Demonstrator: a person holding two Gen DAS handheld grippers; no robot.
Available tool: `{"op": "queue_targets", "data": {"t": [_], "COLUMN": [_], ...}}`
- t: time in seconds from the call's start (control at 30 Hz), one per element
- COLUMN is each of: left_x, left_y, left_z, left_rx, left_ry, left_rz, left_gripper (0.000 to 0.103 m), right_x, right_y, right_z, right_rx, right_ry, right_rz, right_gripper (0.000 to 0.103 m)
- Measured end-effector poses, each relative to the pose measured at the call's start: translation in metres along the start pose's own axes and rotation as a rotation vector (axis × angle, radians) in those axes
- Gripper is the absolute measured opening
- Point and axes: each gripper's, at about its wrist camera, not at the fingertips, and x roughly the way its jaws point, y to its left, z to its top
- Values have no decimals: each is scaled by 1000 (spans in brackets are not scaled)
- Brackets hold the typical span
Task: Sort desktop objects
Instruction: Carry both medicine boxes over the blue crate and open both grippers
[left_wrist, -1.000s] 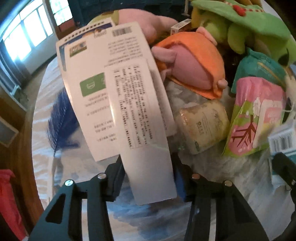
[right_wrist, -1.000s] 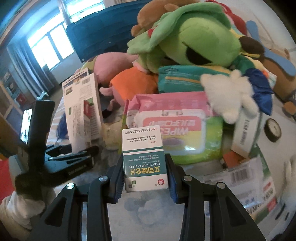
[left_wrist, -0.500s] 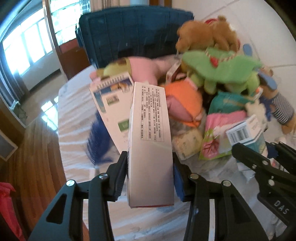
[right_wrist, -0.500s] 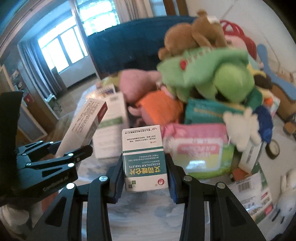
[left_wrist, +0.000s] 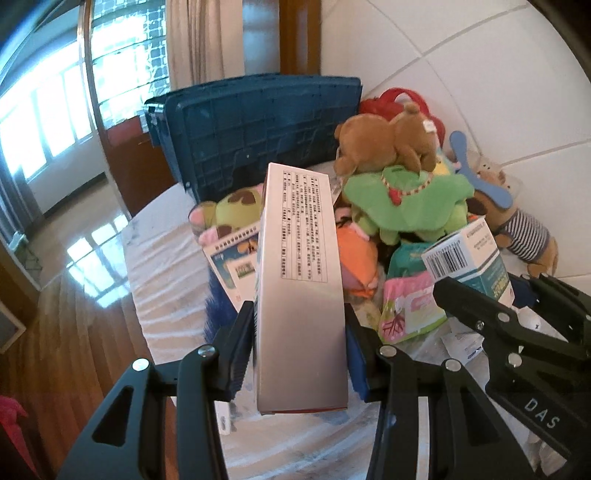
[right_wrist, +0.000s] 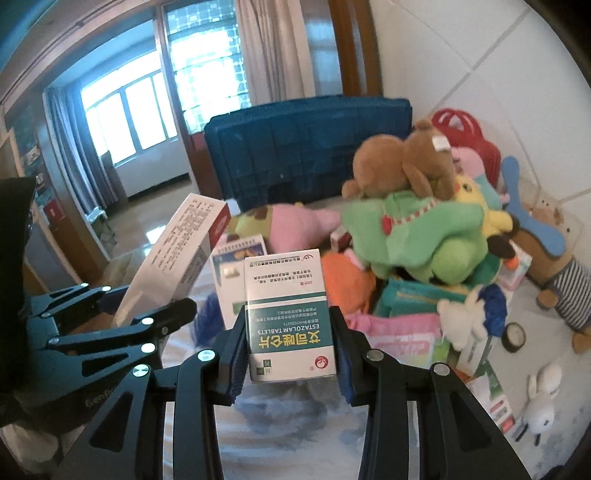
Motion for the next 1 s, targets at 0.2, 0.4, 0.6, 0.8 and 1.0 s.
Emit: {"op": "queue_targets", "data": {"t": [0.2,0.4,0.6,0.8,1.0], "left_x": [-8,-8,9,29,44], "left_y": [43,96,137,154,169], "left_z": [23,55,90,143,207], "left_rx": [37,101,117,136,134], "left_ry": [-36,-79,-102,-164,-246], "left_rz": [-87,-145,-185,-215,-217], "left_gripper": [44,44,44,44,44], "right_x": [2,20,49,79,108], "right_y": [36,77,102,109,100], "right_z": [28,60,91,132,188], "right_rx": [2,19,39,34,12], "right_ry": [-32,-66,-74,-105,-175], "right_rz": [-78,-153,-190,-208,-201], "right_gripper": [39,39,39,39,39]}}
